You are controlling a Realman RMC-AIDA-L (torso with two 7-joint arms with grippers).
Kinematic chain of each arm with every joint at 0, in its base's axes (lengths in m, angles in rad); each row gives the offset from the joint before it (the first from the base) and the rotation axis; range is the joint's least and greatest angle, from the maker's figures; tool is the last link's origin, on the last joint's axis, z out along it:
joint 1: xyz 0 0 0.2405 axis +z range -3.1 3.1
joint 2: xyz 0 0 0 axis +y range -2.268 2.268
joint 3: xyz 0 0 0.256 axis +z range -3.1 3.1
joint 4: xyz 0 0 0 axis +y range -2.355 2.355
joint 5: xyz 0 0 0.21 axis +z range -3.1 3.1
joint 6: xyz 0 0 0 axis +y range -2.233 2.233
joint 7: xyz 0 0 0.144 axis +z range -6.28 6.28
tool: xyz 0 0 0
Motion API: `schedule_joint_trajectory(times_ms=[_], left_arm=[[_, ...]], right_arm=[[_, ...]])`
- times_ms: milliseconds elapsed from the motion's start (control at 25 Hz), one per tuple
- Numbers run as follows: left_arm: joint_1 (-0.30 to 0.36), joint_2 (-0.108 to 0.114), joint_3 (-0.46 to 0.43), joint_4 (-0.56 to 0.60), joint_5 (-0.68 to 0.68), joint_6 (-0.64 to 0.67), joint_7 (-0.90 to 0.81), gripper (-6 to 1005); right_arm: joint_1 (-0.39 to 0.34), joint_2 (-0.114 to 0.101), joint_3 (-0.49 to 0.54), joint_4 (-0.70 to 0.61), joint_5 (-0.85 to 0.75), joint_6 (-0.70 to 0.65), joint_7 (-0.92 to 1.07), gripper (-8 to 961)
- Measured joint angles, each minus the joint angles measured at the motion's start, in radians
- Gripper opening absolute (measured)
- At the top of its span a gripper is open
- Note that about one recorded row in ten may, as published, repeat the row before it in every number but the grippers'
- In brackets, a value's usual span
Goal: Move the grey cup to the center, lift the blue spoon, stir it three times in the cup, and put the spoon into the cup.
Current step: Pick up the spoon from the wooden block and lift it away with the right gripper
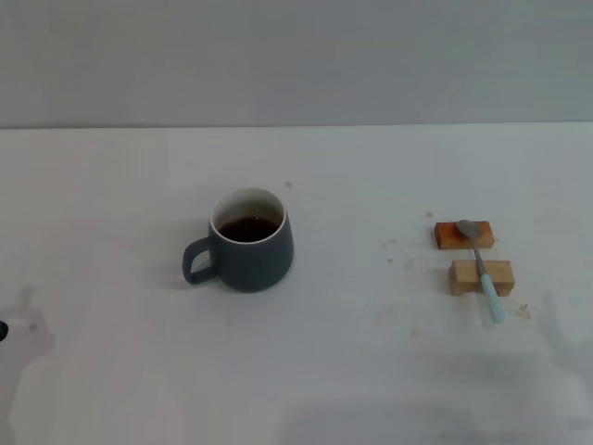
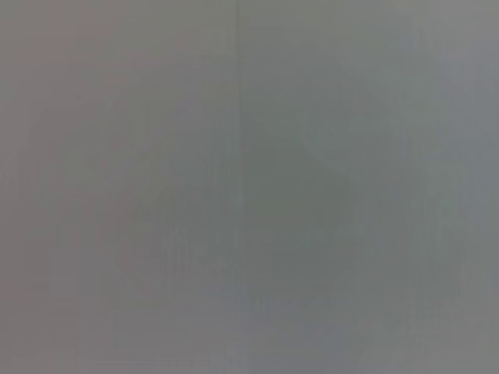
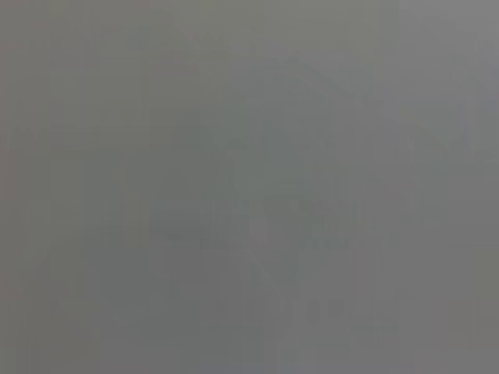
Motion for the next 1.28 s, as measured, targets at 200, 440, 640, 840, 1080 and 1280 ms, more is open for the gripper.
schedule_joint_trajectory(times_ms=[200, 440, 640, 840, 1080, 1280], left_arm=[[-0.007, -0.002, -0.001, 0.007, 0.0, -0.003, 0.005, -2], [-0.009, -0.003, 0.002, 0.008, 0.001, -0.008, 0.006, -2], [-0.01, -0.003, 0.003, 0.009, 0.004, -0.013, 0.006, -2], [-0.014, -0.003, 0.005, 0.009, 0.006, -0.015, 0.007, -2], [-0.021, -0.004, 0.007, 0.009, 0.006, -0.015, 0.007, -2], [-0.024, -0.004, 0.01, 0.009, 0.007, -0.016, 0.007, -2]], right_arm=[[0.009, 0.0, -0.018, -0.002, 0.0, 0.083, 0.001, 755], [0.028, 0.001, -0.019, -0.009, -0.002, 0.181, 0.001, 755], [0.046, 0.001, -0.019, -0.01, -0.002, 0.243, 0.001, 754], [0.052, 0.002, -0.022, 0.001, -0.004, 0.289, 0.001, 754], [0.061, 0.002, -0.052, 0.011, -0.007, 0.306, 0.001, 753], [0.072, 0.002, -0.059, 0.013, -0.002, 0.333, 0.001, 753]])
